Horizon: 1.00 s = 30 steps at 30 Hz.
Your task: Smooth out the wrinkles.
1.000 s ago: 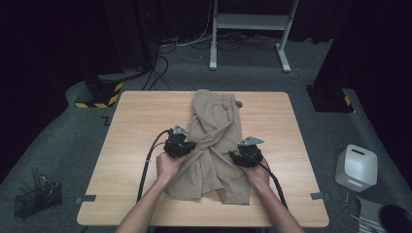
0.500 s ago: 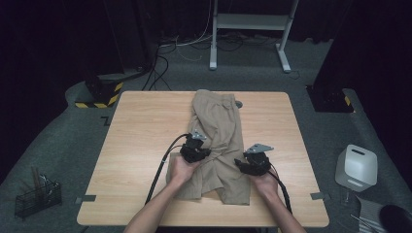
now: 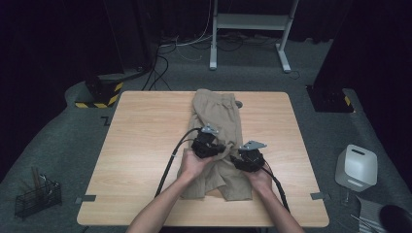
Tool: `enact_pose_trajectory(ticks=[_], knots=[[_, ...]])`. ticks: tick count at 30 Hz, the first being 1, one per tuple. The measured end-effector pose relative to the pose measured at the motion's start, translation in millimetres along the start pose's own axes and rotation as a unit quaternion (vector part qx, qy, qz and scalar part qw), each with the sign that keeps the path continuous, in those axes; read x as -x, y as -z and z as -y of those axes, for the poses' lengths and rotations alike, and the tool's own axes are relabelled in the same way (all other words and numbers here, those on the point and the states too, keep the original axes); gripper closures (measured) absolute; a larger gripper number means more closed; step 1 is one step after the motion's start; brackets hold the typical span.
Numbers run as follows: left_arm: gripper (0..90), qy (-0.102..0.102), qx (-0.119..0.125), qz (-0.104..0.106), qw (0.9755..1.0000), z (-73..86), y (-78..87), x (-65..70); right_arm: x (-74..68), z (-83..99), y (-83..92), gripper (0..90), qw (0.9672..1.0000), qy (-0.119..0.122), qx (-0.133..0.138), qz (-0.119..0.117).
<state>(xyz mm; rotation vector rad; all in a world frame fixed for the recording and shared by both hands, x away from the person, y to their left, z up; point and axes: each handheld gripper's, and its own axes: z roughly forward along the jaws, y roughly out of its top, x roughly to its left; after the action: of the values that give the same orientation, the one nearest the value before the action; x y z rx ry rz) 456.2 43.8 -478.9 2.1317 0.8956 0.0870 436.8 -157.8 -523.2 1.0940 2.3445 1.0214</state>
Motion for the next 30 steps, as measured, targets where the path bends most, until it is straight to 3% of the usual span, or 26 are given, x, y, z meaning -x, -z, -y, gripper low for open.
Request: enact_pose_trajectory(ticks=[2,4,5,6,7,8,9,11,13,15,16,17,19,20,23,25,28,30], knots=[[73.3,0.004,0.004,0.002,1.0,2.0,0.7,0.8,0.5,0.3,2.1,50.5,1.0,0.002,-0.005,0.002],[64.9,-0.002,0.025,-0.021,0.9995,2.4,21.5,1.7,1.5,1.3,5.9,48.2,0.9999,-0.001,-0.014,0.005],[60.7,-0.002,0.025,-0.021,0.9995,2.4,21.5,1.7,1.5,1.3,5.9,48.2,0.9999,-0.001,-0.014,0.005],[56.6,-0.008,0.042,-0.039,0.9983,8.1,42.9,2.6,3.2,4.5,13.3,47.7,0.9999,-0.012,-0.004,0.003],[53.1,-0.008,0.042,-0.039,0.9983,8.1,42.9,2.6,3.2,4.5,13.3,47.7,0.9999,-0.012,-0.004,0.003],[50.0,-0.001,0.055,-0.049,0.9973,17.2,58.0,3.5,4.9,8.8,24.8,47.6,0.9997,-0.022,0.014,-0.001],[48.2,-0.001,0.055,-0.049,0.9973,17.2,58.0,3.5,4.8,10.7,28.6,47.6,0.9995,-0.026,0.017,-0.003],[45.9,0.007,0.071,-0.062,0.9955,33.9,72.6,3.5,2.5,16.8,38.2,47.7,0.9992,-0.031,0.022,-0.01],[44.8,0.01,0.067,-0.076,0.9948,47.7,76.5,2.6,-0.9,21.1,42.9,47.8,0.9993,-0.027,0.023,-0.011],[44.1,0.015,0.047,-0.092,0.9945,62.3,72.4,0.4,-3.1,23.5,44.4,47.8,0.9993,-0.025,0.023,-0.014],[44.1,0.026,0.023,-0.104,0.9939,75.3,62.8,-3.2,-6.6,25.4,43.6,47.9,0.9995,-0.02,0.019,-0.016],[44.1,0.026,0.023,-0.104,0.9939,75.3,62.8,-3.2,-8.3,26.1,40.9,48.0,0.9996,-0.014,0.017,-0.017],[45.5,0.032,0.006,-0.125,0.9916,83.2,51.1,-8.6,-10.7,26.7,35.6,48.3,0.9997,-0.015,0.007,-0.019],[46.7,0.032,0.006,-0.125,0.9916,83.2,51.1,-8.6,-10.7,26.7,35.6,48.3,0.9997,-0.015,0.007,-0.019],[50.3,0.022,-0.003,-0.157,0.9873,81.0,39.2,-18.7,-14.4,22.9,25.6,50.5,1.0,0.007,0.001,0.0],[52.2,0.011,0.0,-0.18,0.9836,74.6,33.2,-27.1,-11.6,18.6,20.7,50.6,1.0,0.008,0.001,0.001],[52.5,0.018,0.005,-0.184,0.9827,68.4,29.2,-37.7,-5.6,10.4,11.5,50.6,1.0,0.002,0.001,0.007],[53.1,0.028,0.012,-0.194,0.9805,59.0,23.5,-55.0,3.7,-1.3,-1.5,50.6,0.9999,-0.002,0.001,0.013]])
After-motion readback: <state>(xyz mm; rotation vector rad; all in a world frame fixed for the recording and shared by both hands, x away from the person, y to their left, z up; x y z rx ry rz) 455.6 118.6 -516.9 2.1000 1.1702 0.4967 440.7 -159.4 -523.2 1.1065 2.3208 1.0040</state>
